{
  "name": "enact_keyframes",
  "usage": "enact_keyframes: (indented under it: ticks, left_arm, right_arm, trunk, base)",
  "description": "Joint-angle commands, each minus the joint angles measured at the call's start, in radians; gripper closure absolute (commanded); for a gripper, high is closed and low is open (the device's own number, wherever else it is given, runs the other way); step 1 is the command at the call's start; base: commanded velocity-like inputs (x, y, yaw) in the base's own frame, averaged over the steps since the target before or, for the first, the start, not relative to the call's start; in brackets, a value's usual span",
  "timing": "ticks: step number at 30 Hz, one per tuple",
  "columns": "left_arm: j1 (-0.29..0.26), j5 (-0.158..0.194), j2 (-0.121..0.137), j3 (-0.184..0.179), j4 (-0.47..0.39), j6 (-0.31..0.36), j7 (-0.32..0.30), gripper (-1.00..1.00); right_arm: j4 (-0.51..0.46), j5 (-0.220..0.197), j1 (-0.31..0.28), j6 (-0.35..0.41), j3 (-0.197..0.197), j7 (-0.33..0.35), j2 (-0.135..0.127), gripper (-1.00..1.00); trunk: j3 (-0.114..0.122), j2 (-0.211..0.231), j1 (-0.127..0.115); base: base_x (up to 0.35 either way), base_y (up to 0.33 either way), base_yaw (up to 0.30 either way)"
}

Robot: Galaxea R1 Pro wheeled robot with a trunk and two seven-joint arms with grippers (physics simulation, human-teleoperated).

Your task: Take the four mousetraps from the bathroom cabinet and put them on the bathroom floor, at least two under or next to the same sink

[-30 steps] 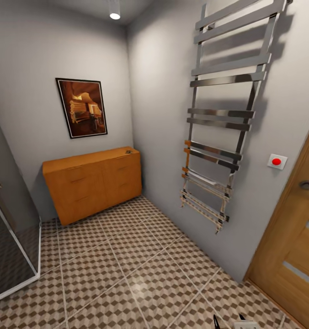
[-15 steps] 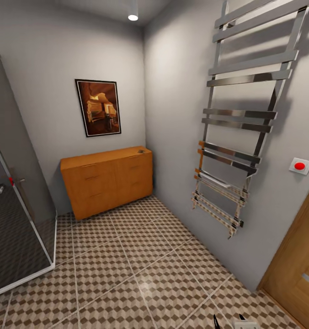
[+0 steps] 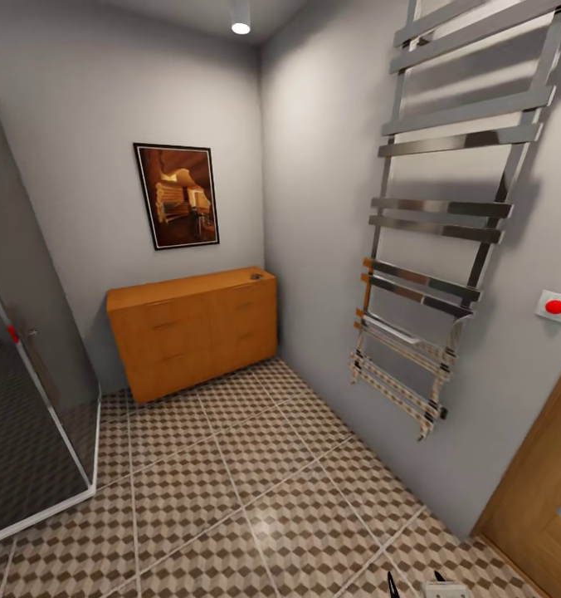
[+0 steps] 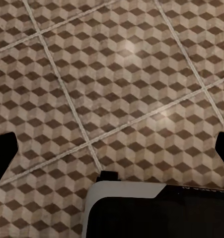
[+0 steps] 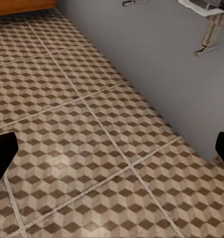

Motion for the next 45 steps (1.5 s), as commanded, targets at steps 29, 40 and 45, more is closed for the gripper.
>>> enact_keyframes:
  ticks: [29,40,45]
  left_arm:
    - [-0.001,0.002,0.000,-0.009,0.000,-0.002,0.005,-1.00]
    - [-0.001,0.002,0.000,-0.009,0.000,-0.002,0.005,-1.00]
    - [-0.001,0.002,0.000,-0.009,0.000,-0.002,0.005,-1.00]
  right_arm:
    - [0.001,0.001,-0.001,-0.002,0.006,-0.008,0.000,-1.00]
    - [0.001,0.001,-0.001,-0.002,0.006,-0.008,0.000,-1.00]
    - [0.000,0.001,-0.001,-0.002,0.006,-0.008,0.000,-1.00]
  trunk:
    - [-0.002,-0.002,0.001]
    - [-0.002,-0.002,0.001]
    - [-0.002,-0.002,0.001]
  base:
    - [0.326,0.000,0.118]
    - [0.331,0.000,0.001]
    - [0.331,0.000,0.000]
